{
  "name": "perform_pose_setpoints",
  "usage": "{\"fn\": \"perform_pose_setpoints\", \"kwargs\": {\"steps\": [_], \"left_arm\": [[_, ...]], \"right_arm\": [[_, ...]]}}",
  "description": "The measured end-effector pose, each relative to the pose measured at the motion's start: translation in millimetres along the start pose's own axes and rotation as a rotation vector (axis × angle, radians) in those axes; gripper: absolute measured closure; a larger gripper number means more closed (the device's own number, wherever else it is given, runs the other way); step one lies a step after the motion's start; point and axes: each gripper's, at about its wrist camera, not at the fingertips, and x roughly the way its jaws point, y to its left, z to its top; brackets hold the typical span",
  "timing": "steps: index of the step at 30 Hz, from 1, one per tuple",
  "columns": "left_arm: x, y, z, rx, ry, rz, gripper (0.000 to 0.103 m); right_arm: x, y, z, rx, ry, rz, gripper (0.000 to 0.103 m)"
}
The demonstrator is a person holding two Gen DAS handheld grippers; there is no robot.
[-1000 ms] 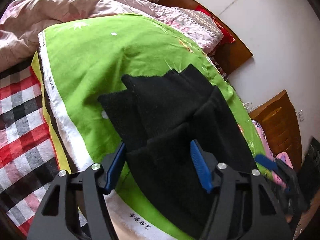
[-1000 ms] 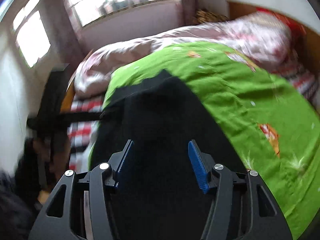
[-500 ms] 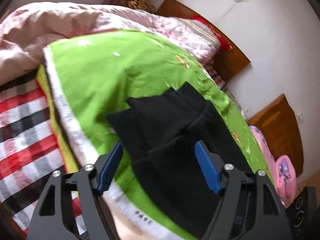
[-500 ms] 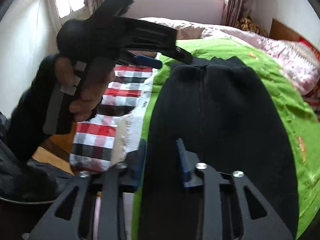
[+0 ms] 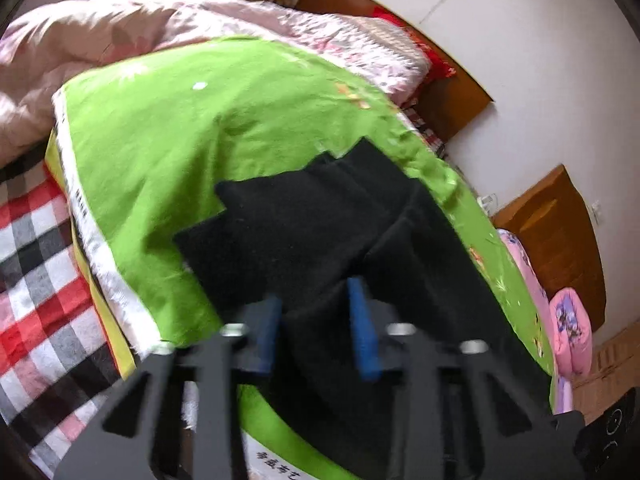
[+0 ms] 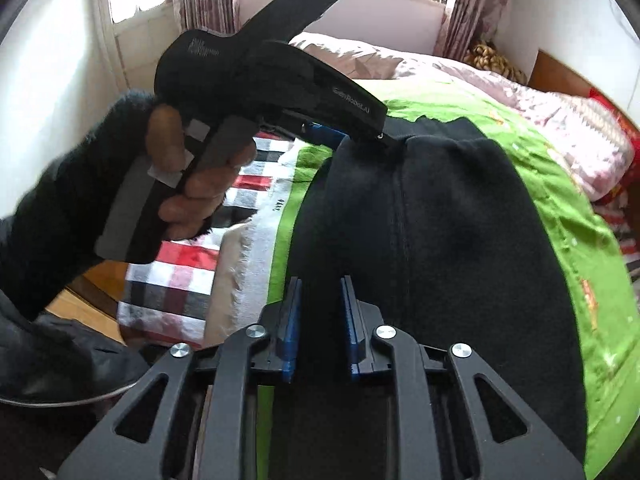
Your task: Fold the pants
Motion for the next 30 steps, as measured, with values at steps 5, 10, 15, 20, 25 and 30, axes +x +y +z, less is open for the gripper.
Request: {"fn": "perform_pose_setpoints", "kwargs": {"steps": [5,10,15,20,25,30], "left_arm": [[-23,-10,3,0.022,-0.056,-0.040,0.087],[-34,-5,6,0.026,-0.051,-0.057,0.087],[-8,24,-9,-0.056,0.025,-0.038,0.084],[-9,20,-6,-0.040,0.023,-0.015,0.081],[-20,19,-12,-0.066,-0.061,0.209,0.016],[-51,-34,-21,0.075,-0.173,0.247,0.009]], "right_arm": [[-23,-2,-1,0.049,-0.058,0.001,0.097],[-42,-7,4,0.081,-0.092,0.050,0.097],[-8,7,-4,0.070,-0.013,0.073,0.097],[-7,4,-3,0.091,0.000,0.099,0.095],[-7,5,-3,0.108,-0.006,0.172,0.034],[-56,5,-12,0.131,-0.105,0.115,0.029]]}}
